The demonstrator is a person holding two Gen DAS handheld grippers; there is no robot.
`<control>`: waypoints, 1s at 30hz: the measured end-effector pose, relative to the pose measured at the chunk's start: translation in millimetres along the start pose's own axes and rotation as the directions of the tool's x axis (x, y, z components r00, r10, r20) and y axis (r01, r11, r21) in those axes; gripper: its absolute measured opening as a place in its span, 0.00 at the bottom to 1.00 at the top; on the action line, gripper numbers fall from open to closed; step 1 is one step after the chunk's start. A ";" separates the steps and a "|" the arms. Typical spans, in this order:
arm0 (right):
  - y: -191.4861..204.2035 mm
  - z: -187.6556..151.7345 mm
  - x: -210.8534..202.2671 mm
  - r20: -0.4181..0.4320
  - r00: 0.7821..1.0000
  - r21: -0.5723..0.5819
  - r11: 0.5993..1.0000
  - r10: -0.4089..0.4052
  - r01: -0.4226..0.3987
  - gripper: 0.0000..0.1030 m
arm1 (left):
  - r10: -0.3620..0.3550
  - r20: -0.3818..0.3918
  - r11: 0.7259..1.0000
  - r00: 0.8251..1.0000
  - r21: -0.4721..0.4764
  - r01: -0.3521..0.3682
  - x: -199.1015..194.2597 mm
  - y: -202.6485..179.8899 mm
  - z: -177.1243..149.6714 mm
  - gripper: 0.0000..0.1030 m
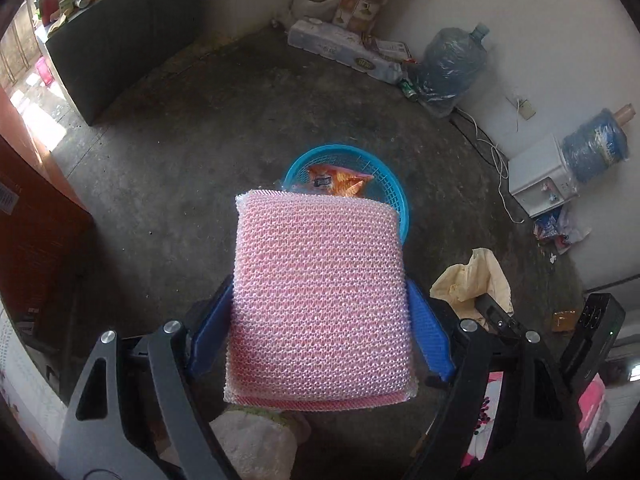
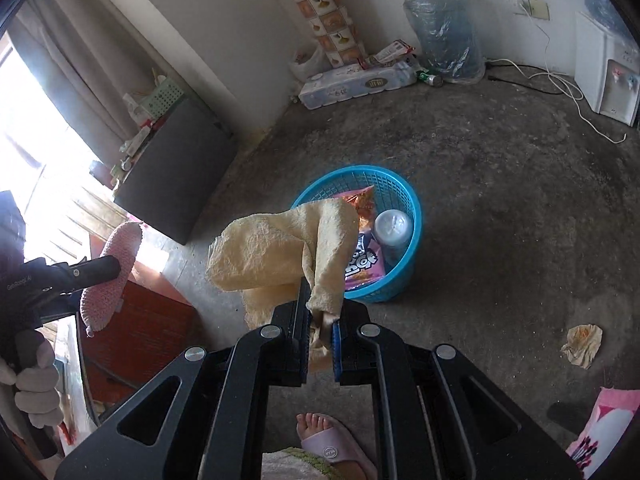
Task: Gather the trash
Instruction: 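Carry the sponge and cloth over the blue wastebasket with both tools, then open both tools to drop the sponge and cloth into the wastebasket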
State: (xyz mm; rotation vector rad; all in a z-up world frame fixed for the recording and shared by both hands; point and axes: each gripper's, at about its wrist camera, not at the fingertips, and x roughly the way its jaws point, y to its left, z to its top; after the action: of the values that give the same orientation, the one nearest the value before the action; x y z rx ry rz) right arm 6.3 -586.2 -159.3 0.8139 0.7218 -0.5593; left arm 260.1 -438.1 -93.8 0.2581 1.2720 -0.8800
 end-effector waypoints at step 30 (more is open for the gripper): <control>-54.0 53.4 110.0 -0.018 0.999 0.090 0.995 -0.047 0.049 0.58 | -0.110 -0.110 0.992 0.988 -0.070 0.103 125.5 -31.5 70.9 0.82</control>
State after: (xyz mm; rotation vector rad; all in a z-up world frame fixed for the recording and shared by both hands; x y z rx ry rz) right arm 57.6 -678.8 -241.0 0.8878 0.7361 -0.6333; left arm 292.9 -556.4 -175.6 0.1930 1.4284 -0.9244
